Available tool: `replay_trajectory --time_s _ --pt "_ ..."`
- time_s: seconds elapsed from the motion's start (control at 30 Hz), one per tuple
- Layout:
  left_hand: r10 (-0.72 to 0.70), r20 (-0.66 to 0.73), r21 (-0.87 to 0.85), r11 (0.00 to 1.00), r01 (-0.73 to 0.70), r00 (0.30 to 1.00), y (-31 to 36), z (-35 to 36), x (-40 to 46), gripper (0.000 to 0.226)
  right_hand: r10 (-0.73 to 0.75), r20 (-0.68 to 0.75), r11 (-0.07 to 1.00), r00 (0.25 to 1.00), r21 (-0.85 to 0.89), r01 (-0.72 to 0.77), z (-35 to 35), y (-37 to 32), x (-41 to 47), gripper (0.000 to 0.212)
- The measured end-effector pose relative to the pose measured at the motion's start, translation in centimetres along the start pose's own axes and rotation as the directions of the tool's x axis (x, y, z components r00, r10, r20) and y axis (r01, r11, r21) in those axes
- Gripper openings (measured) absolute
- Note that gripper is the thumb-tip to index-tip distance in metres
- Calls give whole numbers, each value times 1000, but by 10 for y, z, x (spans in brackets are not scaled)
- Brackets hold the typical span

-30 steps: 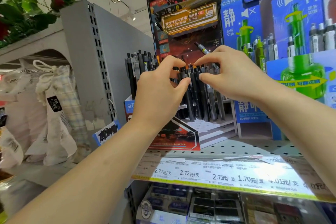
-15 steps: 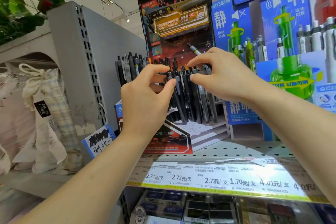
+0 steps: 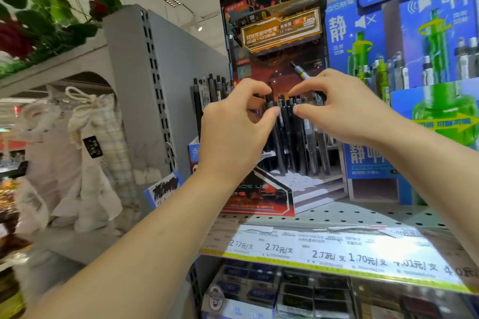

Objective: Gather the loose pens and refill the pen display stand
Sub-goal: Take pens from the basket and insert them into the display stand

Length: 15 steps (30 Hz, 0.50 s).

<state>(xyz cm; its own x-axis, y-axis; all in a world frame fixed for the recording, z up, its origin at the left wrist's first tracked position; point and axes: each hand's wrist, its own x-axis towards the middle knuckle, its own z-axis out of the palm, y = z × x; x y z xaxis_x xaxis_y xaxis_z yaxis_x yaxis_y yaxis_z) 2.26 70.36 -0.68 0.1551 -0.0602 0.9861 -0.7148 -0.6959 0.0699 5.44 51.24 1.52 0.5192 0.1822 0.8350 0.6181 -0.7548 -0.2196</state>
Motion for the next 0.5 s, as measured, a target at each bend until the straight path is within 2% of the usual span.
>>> replay_trajectory --time_s 0.17,0.27,0.37,0.5 --pt "-18 28 22 1000 17 999 -2 6 -6 21 5 2 1000 1000 -1 -5 0 0 -1 28" --pt "-68 158 82 995 55 985 -3 8 -3 26 5 -1 1000 1000 3 -5 0 0 -1 29" --pt "-123 337 181 981 64 933 -1 8 6 34 12 0 1000 1000 -2 -12 0 0 -1 31" --pt "-209 527 323 946 33 824 1 8 21 49 14 0 1000 1000 -5 -14 0 -1 -1 31"
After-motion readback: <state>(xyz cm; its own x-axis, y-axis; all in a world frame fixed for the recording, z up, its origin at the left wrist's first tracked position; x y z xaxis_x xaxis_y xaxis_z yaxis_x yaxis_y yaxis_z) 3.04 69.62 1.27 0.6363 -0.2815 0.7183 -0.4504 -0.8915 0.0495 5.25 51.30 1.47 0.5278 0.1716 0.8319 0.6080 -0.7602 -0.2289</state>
